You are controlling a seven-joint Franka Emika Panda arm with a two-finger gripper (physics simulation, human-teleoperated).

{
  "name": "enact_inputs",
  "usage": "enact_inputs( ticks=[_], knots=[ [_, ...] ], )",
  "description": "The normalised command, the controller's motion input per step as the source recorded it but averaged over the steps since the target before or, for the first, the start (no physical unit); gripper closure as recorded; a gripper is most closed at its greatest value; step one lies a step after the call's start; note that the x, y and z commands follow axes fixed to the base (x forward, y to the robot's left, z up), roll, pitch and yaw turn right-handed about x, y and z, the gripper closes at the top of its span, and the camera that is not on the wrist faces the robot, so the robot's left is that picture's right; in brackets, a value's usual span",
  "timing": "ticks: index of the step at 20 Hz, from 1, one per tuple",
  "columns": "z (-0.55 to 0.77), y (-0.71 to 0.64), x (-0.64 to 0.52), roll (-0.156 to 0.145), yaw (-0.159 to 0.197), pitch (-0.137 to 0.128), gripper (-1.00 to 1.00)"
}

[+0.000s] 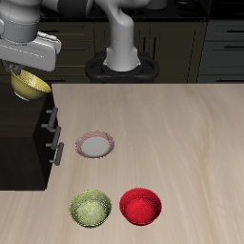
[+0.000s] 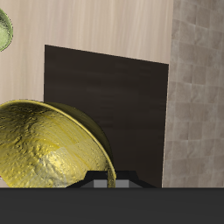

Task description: Place the yellow bowl on top of the wooden cabinet

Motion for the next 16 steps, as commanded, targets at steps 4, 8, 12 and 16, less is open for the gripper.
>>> enact_inputs(
  ticks=[4, 8, 12, 16],
  knots=[
    [-0.15, 0.05, 0.02, -0.021, 0.051, 0.033, -1.0],
    [-0.1, -0.06, -0.03, -0.015, -0.001, 0.044, -1.0],
    [0.02, -0.06, -0.06, -0.007, -0.004, 0.007, -1.0],
    [0.06, -0.04, -0.11, -0.023, -0.015, -0.005, -1.0]
  ],
)
